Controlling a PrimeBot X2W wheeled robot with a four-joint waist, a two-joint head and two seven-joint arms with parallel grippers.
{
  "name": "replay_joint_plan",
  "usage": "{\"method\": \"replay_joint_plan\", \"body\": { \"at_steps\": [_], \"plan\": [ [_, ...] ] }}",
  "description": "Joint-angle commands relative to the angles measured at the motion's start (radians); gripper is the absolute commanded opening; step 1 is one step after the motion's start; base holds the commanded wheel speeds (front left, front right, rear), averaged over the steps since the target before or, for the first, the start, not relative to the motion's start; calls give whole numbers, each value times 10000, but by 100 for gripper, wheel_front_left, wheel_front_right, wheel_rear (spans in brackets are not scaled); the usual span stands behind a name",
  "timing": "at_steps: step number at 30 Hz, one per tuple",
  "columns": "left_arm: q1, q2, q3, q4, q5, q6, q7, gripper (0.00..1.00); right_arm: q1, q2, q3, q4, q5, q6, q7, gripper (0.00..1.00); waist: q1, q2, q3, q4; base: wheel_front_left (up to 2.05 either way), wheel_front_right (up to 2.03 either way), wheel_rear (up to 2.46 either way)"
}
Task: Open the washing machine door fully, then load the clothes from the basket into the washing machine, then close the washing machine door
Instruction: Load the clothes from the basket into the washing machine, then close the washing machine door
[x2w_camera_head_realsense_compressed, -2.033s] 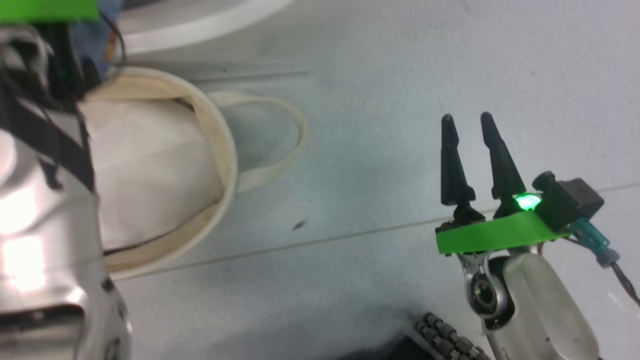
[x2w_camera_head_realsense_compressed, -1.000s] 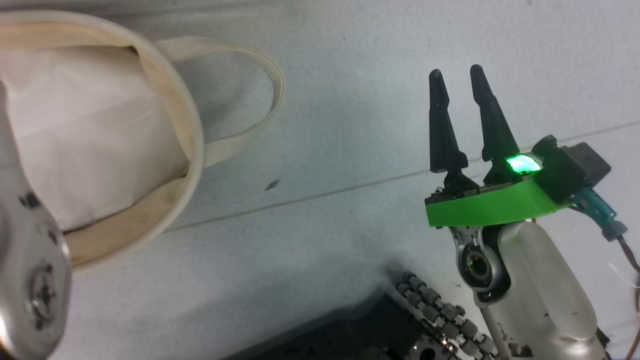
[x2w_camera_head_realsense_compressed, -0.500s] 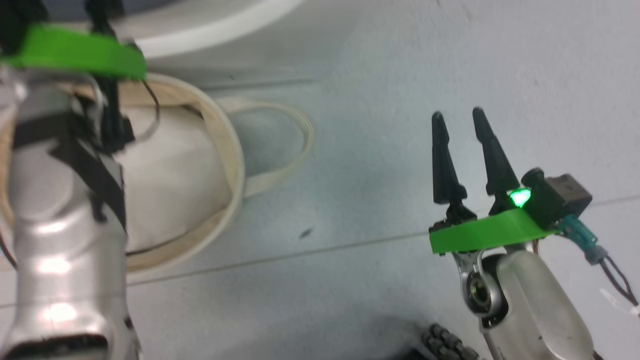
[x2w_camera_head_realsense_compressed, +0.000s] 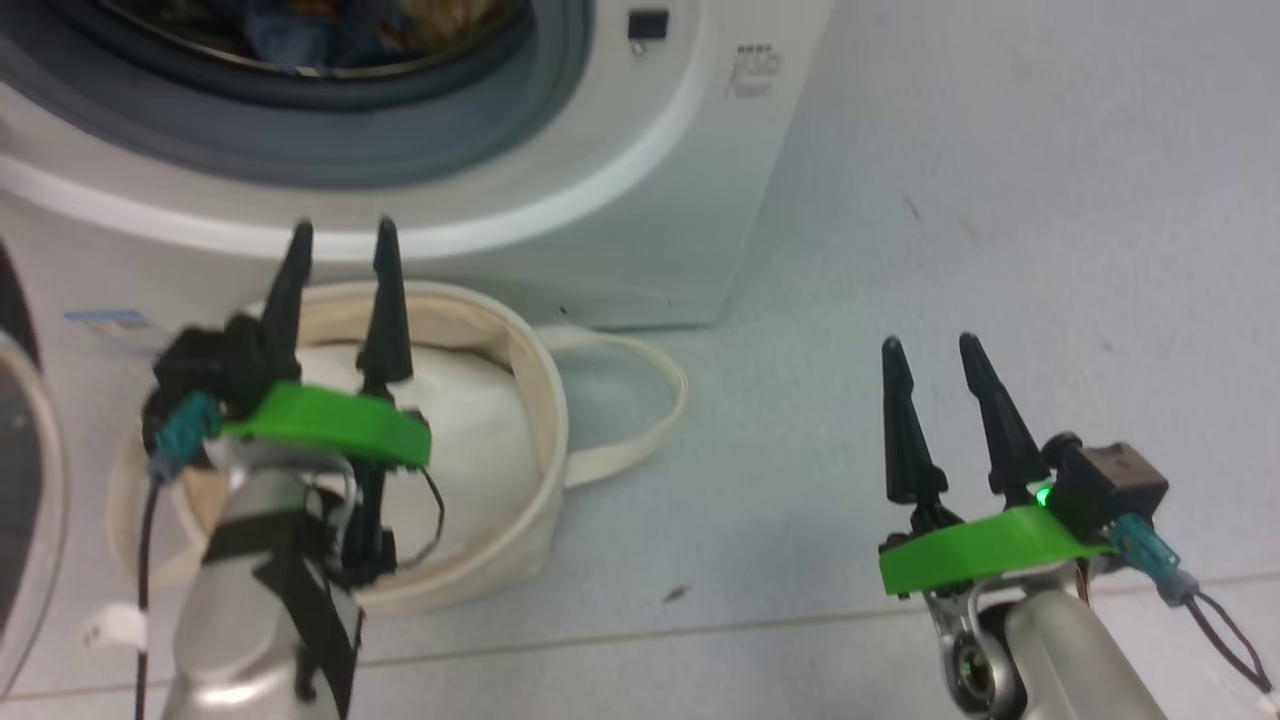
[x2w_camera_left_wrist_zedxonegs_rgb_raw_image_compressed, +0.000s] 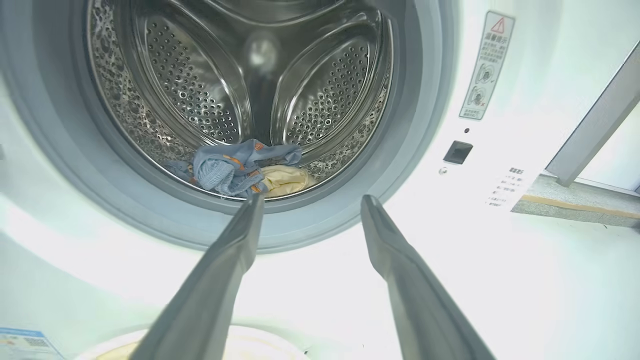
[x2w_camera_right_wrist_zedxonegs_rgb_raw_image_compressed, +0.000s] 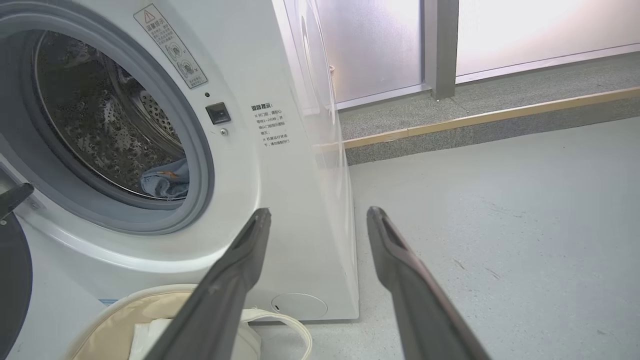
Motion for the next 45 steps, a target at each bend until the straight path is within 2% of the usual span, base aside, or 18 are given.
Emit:
{"method": "replay_joint_plan", "body": {
  "at_steps": [1, 11, 17, 21, 26, 45],
  "plan": [
    [234, 201, 105, -549, -149, 137, -45, 100, 173, -12, 140, -247, -61, 75, -49, 100, 3, -1, -686, 298, 0, 0, 0],
    [2594, 200, -711, -1784, -857, 777, -45, 100, 1050, -12, -169, -122, -2, 75, -49, 100, 3, -1, -2021, 546, 0, 0, 0],
    [3548, 199, -668, -2289, -1337, 1147, -45, 100, 1349, -12, -203, -83, -8, 75, -49, 100, 3, -1, -2516, 598, 0, 0, 0],
    [4031, 199, -766, -2413, -1216, 1370, -45, 100, 1559, -12, -267, -25, -33, 75, -49, 100, 3, -1, -2862, 683, 0, 0, 0],
    [4101, 199, -1018, -2531, -811, 1528, -45, 100, 1595, -12, -251, -25, -77, 75, -49, 100, 3, -1, -2926, 762, 0, 0, 0],
    [4181, 199, -1297, -2518, -784, 1729, -45, 100, 1637, -12, -157, -3, -57, 75, -49, 100, 3, -1, -2896, 785, 0, 0, 0]
  ]
}}
